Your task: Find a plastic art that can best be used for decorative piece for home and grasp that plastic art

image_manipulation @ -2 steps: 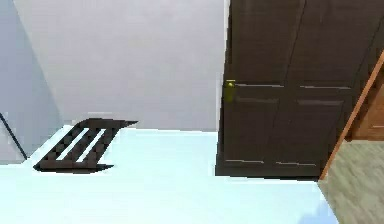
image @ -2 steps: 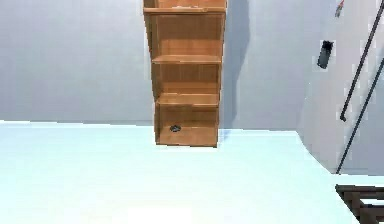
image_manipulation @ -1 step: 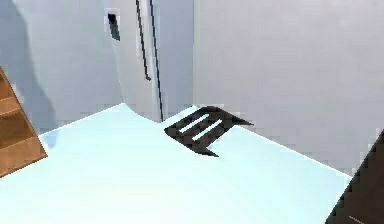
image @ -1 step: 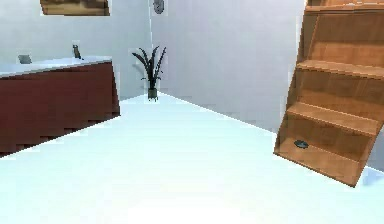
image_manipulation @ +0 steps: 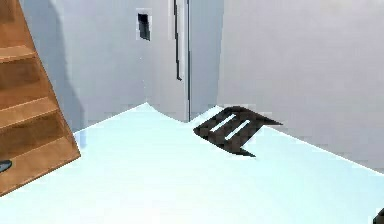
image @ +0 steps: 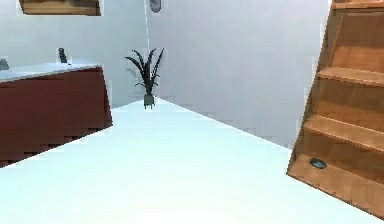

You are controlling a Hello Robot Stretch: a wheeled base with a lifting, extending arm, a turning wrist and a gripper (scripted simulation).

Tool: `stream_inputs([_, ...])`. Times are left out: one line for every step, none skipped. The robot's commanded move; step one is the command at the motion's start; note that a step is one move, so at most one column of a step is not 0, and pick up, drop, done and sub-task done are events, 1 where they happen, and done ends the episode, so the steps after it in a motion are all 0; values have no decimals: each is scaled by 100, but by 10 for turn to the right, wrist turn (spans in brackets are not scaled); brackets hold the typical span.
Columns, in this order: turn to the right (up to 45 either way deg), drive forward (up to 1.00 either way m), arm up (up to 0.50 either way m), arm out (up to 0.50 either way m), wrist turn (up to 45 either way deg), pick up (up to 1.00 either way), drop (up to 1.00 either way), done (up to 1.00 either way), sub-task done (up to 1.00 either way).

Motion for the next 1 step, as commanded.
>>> stream_inputs([-450,0,0,0,0,0,0,0,0])
